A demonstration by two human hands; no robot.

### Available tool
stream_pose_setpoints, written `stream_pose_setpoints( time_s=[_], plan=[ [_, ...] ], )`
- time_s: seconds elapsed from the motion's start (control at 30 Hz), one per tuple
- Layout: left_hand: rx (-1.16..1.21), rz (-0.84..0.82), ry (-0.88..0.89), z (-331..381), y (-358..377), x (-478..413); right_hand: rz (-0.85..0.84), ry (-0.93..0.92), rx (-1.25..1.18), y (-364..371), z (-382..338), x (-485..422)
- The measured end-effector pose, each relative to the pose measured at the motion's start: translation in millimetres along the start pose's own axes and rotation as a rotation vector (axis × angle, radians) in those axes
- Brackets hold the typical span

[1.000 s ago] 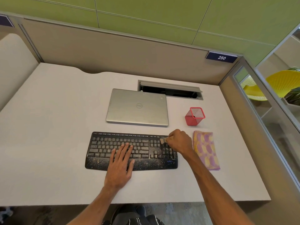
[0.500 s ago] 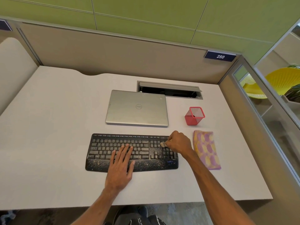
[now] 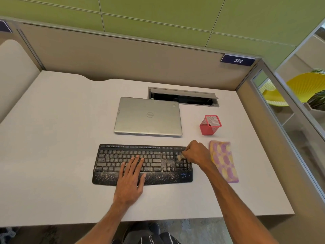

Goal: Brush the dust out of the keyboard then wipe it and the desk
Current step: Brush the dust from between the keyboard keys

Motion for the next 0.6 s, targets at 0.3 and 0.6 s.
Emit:
stream_pose_setpoints(
  time_s=[0.3, 0.6],
  plan=[
    [-0.002, -0.004, 0.002, -0.3, 1.4, -0.3, -0.042, 0.004, 0.011, 5.4, 0.5, -0.7],
    [-0.009, -0.011, 0.001, -0.9, 3.5, -0.8, -0.045, -0.003, 0.002, 4.3, 3.8, -1.7]
  ],
)
Point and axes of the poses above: each hand's wrist, its own x-axis away from the middle knuckle, its own y-axis out of the palm, z = x × y, the point moved 10 cm from there along -x, towards the middle knuckle, and after that the axes turned 13 degrees about -y, right-handed, at the moved point
